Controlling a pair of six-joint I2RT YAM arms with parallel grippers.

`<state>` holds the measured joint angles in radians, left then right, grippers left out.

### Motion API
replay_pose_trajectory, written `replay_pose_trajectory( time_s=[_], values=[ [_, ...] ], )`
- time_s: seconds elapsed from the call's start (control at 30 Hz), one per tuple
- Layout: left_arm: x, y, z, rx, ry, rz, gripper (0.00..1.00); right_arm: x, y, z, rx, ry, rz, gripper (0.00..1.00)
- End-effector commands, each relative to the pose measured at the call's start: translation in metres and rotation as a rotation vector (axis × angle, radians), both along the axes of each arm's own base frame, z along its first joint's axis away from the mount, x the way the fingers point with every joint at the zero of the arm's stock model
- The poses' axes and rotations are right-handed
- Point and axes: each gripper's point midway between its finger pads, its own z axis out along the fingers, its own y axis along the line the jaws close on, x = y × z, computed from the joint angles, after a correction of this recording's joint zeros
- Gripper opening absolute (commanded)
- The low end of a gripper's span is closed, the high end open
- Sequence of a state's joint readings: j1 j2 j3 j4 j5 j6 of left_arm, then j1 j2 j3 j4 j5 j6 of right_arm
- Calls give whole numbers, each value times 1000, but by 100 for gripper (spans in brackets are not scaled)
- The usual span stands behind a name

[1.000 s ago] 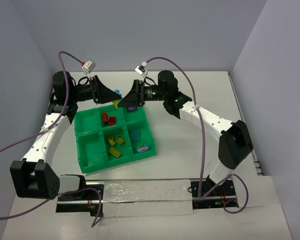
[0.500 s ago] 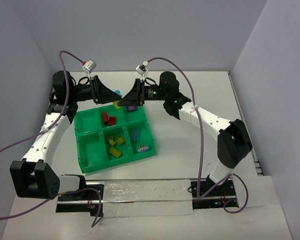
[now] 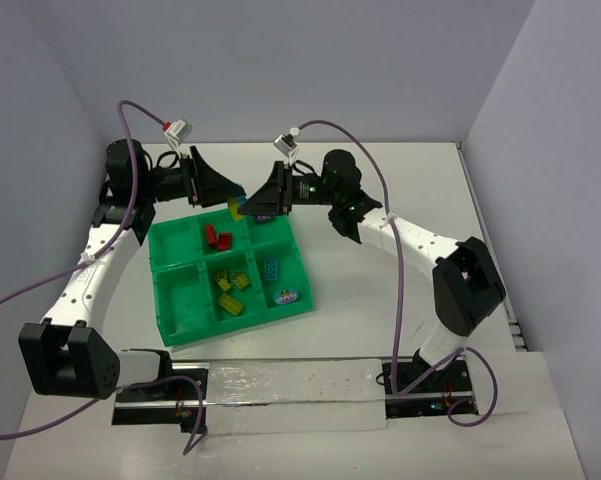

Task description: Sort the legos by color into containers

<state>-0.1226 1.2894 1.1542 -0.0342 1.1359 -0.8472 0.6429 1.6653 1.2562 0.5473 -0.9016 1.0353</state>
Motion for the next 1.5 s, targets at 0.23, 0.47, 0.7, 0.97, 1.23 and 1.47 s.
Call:
replay_pose_trajectory(
  time_s=[0.23, 0.47, 0.7, 0.97, 1.23, 1.47],
  values=[
    [-6, 9, 8, -23, -48, 65, 63, 3, -14, 10, 37, -47, -27, 0],
    [-10, 7, 0, -17, -33, 26, 69, 6, -14, 11, 39, -47, -28, 0],
    [-10, 7, -5, -16, -25, 11, 45, 7, -14, 10, 39, -41, -31, 0],
    [-9, 7, -11, -13, -14, 13, 0, 7, -15, 5, 34, -29, -33, 0],
    [-16, 7, -43, -15, 59, -11, 0, 8, -28, -24, 0, 23, -61, 0],
    [-21, 6, -68, -30, 118, -20, 0, 1, -37, -61, -53, 70, -69, 0]
  ],
)
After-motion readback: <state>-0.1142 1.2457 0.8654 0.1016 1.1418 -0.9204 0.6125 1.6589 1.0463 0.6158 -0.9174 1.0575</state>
